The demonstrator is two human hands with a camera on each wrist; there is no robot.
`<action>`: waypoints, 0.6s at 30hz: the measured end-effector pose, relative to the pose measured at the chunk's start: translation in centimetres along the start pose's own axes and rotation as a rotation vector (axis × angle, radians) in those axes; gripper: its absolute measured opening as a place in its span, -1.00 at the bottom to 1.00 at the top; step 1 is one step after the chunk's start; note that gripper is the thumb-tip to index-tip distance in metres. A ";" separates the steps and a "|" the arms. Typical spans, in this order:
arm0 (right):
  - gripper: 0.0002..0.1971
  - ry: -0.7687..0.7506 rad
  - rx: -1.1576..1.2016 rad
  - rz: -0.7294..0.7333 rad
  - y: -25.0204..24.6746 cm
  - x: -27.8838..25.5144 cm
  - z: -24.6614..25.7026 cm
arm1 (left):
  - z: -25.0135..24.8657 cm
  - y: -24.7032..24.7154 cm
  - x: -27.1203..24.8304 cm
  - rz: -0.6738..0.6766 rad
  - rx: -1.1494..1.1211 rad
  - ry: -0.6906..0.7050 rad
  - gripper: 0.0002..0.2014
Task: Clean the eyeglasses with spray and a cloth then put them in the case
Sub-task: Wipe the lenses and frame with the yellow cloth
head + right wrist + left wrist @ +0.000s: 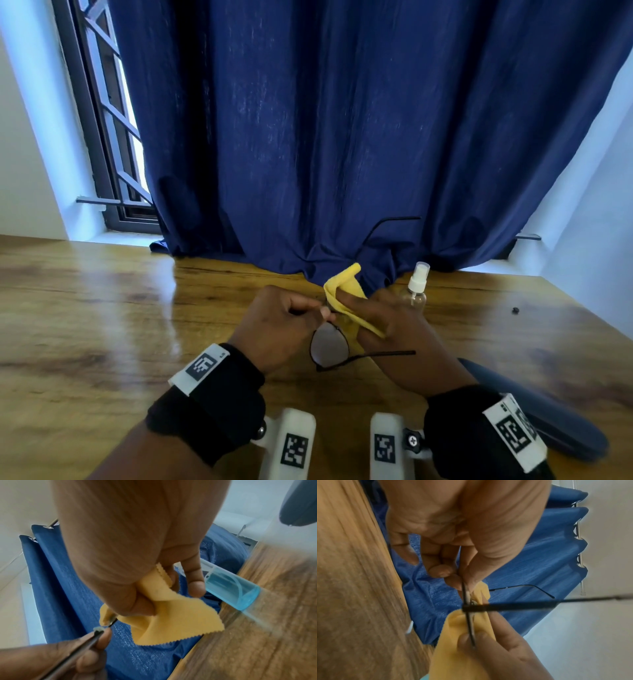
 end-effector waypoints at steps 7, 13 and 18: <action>-0.40 0.020 0.011 -0.064 -0.7 0.0 -0.6 | -0.1 0.6 -0.1 0.028 0.028 0.001 -0.82; -0.45 0.029 0.111 -0.089 -1.6 -0.4 -0.5 | 0.1 -0.2 0.2 -0.020 0.020 0.006 -0.82; -0.46 -0.009 0.126 -0.063 -1.0 -0.3 0.2 | -0.1 0.7 0.0 -0.003 0.019 0.012 -0.83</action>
Point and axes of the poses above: each hand's wrist, its own x-axis towards the middle knuckle, its own y-axis out of the palm, z = x × y, the point moved 7 cm from there along x, towards the middle knuckle, and after that the axes turned 5 degrees about y, right-handed, at the moved point
